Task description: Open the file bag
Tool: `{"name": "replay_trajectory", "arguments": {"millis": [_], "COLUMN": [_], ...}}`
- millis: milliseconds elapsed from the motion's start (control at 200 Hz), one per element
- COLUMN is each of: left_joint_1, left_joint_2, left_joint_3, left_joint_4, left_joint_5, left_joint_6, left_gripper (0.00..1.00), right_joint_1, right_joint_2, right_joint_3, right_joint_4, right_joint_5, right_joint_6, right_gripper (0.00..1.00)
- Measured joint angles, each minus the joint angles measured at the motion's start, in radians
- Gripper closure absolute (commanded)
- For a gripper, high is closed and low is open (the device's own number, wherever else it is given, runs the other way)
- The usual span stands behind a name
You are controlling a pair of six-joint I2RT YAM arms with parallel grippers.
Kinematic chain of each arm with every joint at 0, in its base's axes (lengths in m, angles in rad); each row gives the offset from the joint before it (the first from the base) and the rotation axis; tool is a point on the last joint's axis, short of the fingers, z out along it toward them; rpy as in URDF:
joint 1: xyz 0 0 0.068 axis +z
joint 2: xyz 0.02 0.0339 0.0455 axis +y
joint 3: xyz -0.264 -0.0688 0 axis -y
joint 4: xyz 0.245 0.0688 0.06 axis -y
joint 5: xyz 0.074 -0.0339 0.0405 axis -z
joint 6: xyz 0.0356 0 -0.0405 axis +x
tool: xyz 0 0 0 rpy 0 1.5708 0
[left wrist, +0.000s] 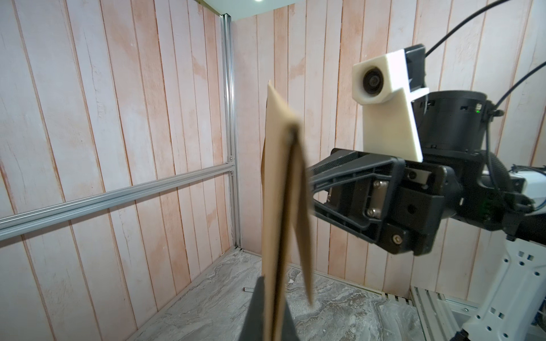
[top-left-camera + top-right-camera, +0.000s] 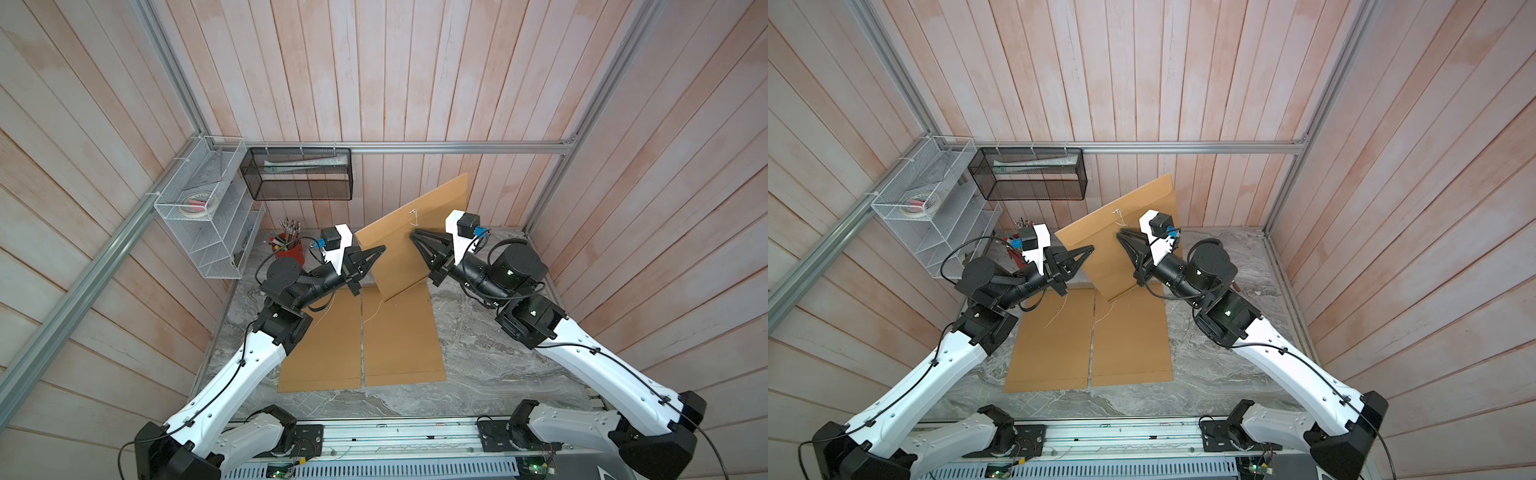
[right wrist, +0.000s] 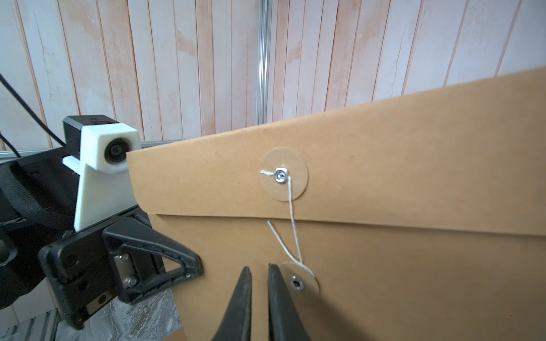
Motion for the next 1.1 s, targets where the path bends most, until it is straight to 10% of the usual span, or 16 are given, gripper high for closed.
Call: {"name": "replay_trajectory", "arguments": {"millis": [1100], "left_joint_1": [0.000], "left_joint_2": [0.019], "left_joint_3": [-0.002], "left_joint_4": [-0.033], "left_joint_5": [0.042], "left_joint_6": [-0.018], "left_gripper": [1.00], "right_joint_1": [0.048], "right_joint_2": [0.073], "right_joint_3": [0.118], "right_joint_4": [-0.132], "right_joint_5": [0.175], "right_joint_6": [-0.190], "right_gripper": [0.71]}}
